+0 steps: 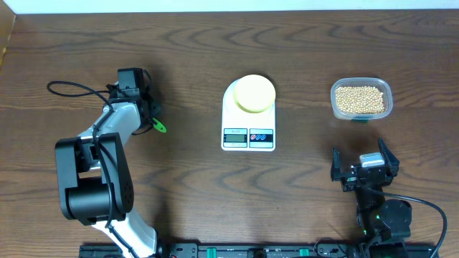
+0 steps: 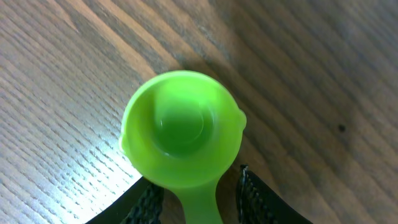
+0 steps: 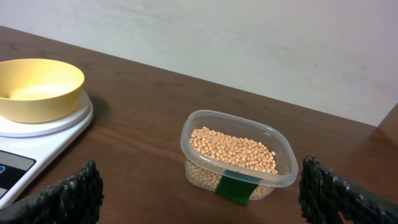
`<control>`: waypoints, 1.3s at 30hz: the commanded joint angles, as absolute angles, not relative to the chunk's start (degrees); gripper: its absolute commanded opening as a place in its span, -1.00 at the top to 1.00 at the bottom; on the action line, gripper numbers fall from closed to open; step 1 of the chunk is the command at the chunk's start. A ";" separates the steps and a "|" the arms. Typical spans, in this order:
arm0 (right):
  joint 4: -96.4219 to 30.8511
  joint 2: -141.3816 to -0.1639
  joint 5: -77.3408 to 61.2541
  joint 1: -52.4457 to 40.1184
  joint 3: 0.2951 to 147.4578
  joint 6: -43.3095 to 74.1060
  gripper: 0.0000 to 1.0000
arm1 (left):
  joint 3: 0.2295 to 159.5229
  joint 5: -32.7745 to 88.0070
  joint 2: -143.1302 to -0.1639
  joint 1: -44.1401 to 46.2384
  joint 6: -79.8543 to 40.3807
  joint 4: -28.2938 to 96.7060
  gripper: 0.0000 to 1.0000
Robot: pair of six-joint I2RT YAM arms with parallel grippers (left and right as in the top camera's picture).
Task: Scoop item into bowl and weigh 50g on scale
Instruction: 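Close the left gripper on the green scoop handle and lift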
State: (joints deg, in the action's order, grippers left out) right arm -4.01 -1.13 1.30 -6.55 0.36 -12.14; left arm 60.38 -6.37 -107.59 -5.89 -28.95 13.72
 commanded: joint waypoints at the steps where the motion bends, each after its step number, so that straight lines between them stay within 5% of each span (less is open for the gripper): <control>1: -4.25 -1.13 1.98 -6.33 0.32 -12.49 -0.98 | 59.44 -7.11 -107.50 -5.76 -29.50 14.00 0.19; 22: -4.25 -1.13 1.98 -6.33 0.32 -12.49 -0.98 | 59.59 -7.09 -106.17 -5.82 -29.47 13.34 0.61; 39: -4.25 -1.13 1.98 -6.33 0.32 -12.49 -0.98 | 59.59 4.43 -79.83 -5.82 -35.27 17.30 0.72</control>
